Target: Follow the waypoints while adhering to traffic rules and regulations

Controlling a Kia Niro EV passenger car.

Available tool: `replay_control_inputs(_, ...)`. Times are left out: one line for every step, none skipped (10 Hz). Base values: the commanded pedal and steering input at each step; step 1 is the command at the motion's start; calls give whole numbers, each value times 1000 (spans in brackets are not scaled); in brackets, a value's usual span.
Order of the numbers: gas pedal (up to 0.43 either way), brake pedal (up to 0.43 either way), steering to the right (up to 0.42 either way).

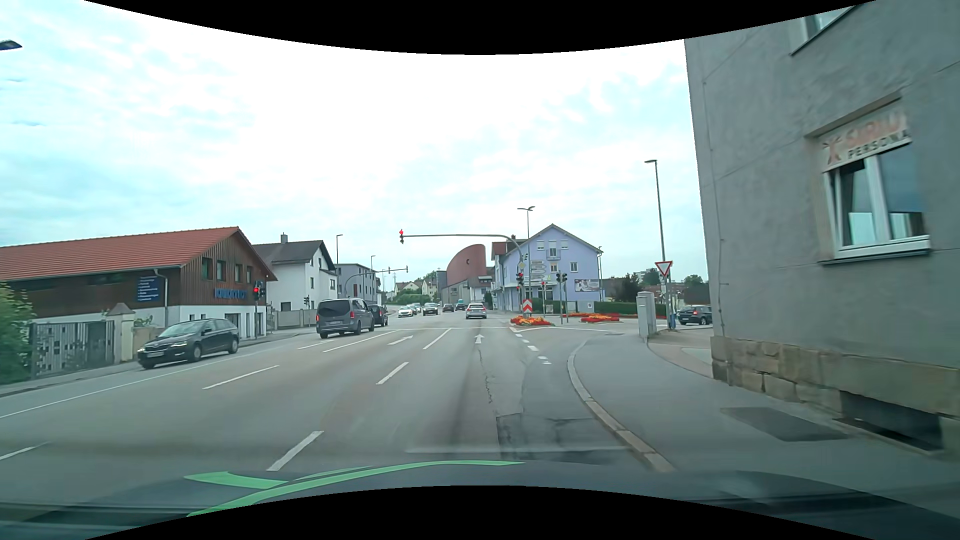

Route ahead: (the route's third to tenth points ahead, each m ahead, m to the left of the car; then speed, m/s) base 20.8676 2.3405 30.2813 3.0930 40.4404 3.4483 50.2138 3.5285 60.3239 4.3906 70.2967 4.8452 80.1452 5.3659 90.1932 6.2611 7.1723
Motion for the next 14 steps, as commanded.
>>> replay_control_inputs(0,122,6)
replay_control_inputs(0,128,6)
replay_control_inputs(0,128,6)
replay_control_inputs(0,128,6)
replay_control_inputs(0,128,5)
replay_control_inputs(0,134,5)
replay_control_inputs(0,134,2)
replay_control_inputs(0,134,-8)
replay_control_inputs(0,140,-12)
replay_control_inputs(0,140,-5)
replay_control_inputs(0,146,4)
replay_control_inputs(0,152,4)
replay_control_inputs(0,152,4)
replay_control_inputs(0,159,4)
